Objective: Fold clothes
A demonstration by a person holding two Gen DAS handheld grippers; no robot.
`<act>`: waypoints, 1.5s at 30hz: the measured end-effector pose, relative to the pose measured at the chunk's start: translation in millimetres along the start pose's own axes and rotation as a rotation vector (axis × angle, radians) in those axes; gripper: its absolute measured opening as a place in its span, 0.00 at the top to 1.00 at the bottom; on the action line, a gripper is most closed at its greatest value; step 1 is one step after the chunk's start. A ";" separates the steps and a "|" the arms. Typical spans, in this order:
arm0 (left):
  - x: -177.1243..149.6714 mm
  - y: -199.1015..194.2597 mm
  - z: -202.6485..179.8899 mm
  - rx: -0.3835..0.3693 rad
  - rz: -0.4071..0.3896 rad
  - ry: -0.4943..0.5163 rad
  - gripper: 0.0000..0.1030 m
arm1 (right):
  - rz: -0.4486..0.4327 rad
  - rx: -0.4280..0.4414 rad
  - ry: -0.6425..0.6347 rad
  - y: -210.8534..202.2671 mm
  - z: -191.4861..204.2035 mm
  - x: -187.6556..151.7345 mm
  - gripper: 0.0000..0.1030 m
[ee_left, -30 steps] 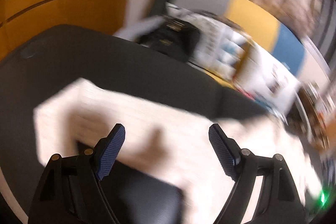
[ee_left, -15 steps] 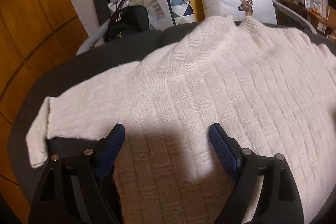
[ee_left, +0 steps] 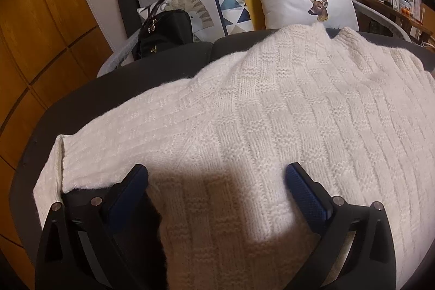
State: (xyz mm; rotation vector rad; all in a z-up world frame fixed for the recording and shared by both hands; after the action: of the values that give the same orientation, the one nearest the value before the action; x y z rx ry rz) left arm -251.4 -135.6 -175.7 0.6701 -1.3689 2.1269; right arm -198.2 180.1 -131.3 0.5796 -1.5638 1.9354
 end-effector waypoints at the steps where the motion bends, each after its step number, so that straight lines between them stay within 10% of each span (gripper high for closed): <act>1: -0.8 -1.1 -1.2 0.010 -0.007 0.004 0.00 | -0.002 -0.002 -0.017 7.5 2.4 13.4 0.56; 15: 0.1 2.6 0.0 -0.051 0.009 -0.046 0.01 | 0.164 -0.064 -0.220 158.8 47.4 90.3 0.74; 24: -0.4 6.0 0.8 -0.085 0.025 -0.074 0.01 | 0.047 -0.165 -0.133 156.0 4.2 94.0 0.72; 34: -1.1 5.7 -1.0 -0.065 0.007 -0.066 0.01 | 0.125 -0.209 -0.166 150.4 12.3 101.9 0.65; 39: -2.0 6.1 -1.7 -0.058 -0.001 -0.066 0.01 | 0.007 -0.042 -0.203 124.3 89.9 128.0 0.69; 45: -4.9 8.6 -1.3 -0.074 0.002 -0.080 0.01 | 0.090 0.149 -0.353 156.5 191.2 110.9 0.75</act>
State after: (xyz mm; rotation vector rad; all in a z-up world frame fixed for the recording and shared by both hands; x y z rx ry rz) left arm -253.6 -138.3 -185.2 0.7312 -1.4835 2.0605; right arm -390.2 -11.0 -130.2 0.9732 -1.6872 2.1161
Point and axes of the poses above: each gripper's, at about its wrist camera, not at the fingertips, and y roughly the way its jaws point, z to its left, x to its top, the point moved 8 cm from there along y, roughly the way its jaws point, and after that the axes turned 9 degrees about x, right-handed, at the moved point
